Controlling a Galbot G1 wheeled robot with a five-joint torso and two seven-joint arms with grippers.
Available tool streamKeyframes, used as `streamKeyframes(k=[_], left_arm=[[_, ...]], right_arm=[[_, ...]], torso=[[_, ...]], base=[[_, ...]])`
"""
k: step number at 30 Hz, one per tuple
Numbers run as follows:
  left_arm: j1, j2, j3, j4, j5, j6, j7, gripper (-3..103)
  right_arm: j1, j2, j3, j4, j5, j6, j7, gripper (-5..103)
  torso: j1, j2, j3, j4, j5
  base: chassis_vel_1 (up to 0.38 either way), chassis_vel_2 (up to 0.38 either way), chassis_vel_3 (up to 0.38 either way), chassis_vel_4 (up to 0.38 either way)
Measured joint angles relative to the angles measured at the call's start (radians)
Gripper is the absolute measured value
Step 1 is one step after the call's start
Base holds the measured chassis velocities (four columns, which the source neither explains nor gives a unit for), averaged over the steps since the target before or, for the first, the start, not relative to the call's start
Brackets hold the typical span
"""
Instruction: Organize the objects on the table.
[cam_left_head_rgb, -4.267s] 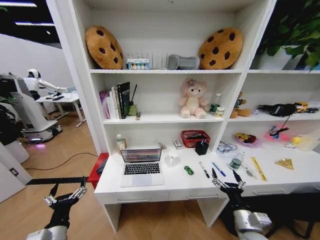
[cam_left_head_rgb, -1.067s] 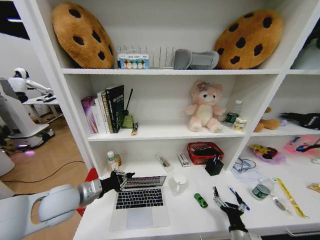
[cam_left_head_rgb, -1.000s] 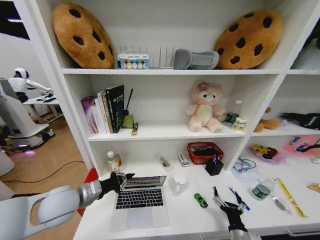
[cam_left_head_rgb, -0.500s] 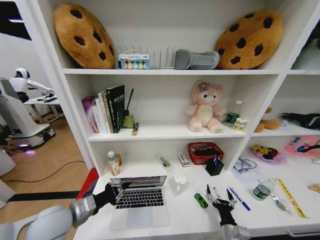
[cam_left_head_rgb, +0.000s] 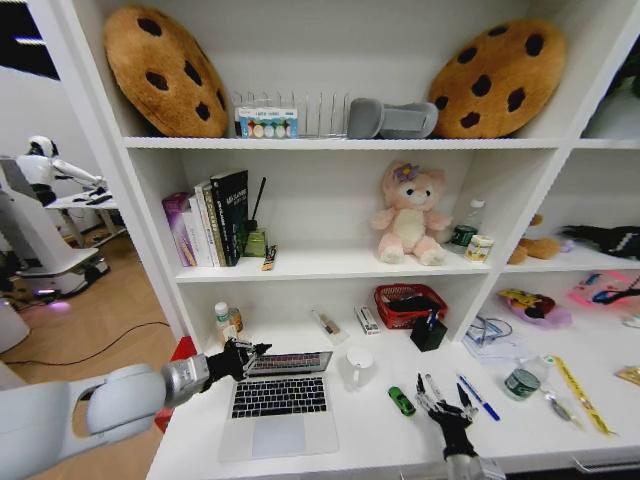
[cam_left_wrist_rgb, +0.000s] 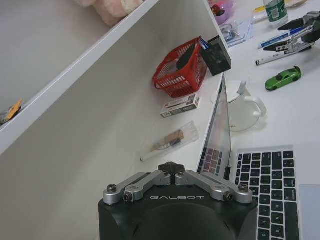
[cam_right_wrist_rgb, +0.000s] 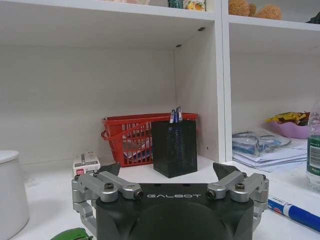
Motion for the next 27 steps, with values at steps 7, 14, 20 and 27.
streamKeyframes(k=[7,14,20,27], left_arm=[[0.048,-0.089,0.040,-0.094,0.060,0.017,-0.016,0],[0.086,-0.203,0.114,-0.157,0.162,0.023,-0.041,0],[0.092,-0.304,0.209,-0.162,0.277,0.004,-0.039,0],[0.109,-0.368,0.274,-0.152,0.366,-0.029,-0.022,0]], right_arm=[[0.031,0.005,-0.024,-0.006,-0.012,-0.016,0.007,100],[0.038,0.005,-0.033,0.001,-0.026,-0.026,0.019,100],[0.022,0.007,-0.033,0.007,-0.035,-0.026,0.024,100],[0.009,0.008,-0.038,0.028,-0.056,-0.042,0.032,100]], torso=[[0.000,0.000,0.000,0.0003,0.0000],[0.000,0.000,0.000,0.0001,0.0000],[0.000,0.000,0.000,0.0002,0.0000],[0.000,0.000,0.000,-0.0002,0.0000]], base=[[0.000,0.000,0.000,0.000],[0.000,0.000,0.000,0.000],[0.000,0.000,0.000,0.000],[0.000,0.000,0.000,0.000]])
